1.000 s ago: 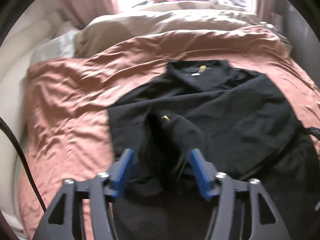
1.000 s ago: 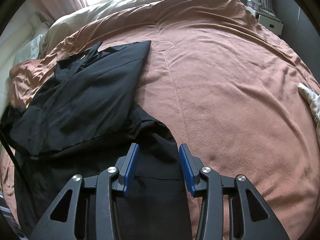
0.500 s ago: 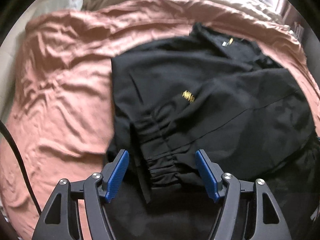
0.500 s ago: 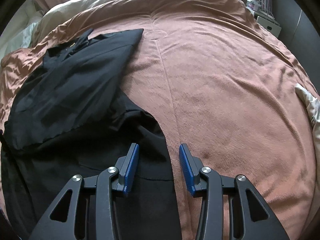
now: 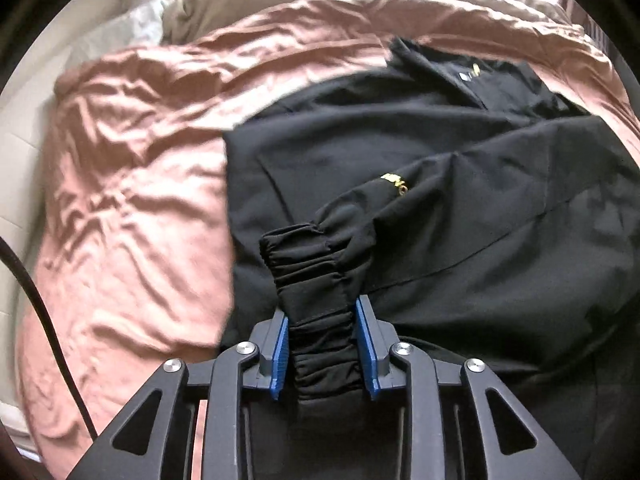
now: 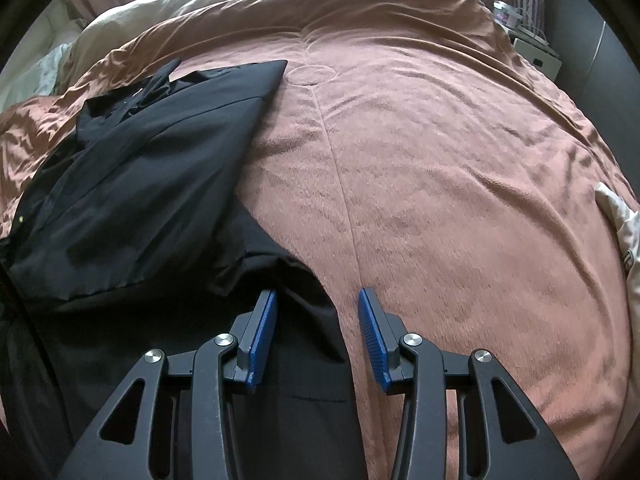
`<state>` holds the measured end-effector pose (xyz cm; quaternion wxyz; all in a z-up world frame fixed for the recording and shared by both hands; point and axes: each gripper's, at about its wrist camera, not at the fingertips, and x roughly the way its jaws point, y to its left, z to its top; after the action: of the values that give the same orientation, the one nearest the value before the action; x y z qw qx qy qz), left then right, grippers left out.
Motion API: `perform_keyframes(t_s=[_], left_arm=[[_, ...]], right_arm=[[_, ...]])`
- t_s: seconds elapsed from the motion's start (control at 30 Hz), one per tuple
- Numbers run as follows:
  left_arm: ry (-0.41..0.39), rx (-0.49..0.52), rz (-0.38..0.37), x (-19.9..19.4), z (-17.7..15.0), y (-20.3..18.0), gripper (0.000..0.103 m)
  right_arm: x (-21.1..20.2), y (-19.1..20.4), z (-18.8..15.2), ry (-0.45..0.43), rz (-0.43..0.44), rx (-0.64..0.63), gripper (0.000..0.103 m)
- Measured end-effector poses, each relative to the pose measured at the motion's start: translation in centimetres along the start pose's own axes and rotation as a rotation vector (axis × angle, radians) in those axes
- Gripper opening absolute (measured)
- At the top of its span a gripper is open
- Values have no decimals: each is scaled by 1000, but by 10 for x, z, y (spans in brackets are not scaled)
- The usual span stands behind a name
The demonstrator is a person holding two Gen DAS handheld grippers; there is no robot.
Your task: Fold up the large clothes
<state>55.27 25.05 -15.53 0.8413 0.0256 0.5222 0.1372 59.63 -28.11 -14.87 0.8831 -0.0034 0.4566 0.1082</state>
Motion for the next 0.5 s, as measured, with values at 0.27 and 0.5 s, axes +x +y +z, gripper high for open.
perform_keyframes(t_s=[0.27, 0.5], left_arm=[[53, -38, -20, 30, 8, 7, 35], [76, -78, -88, 28, 1, 15, 43]], right_arm=[[10, 3, 7, -3, -16, -14, 39], [6, 4, 6, 7, -33, -9, 39]])
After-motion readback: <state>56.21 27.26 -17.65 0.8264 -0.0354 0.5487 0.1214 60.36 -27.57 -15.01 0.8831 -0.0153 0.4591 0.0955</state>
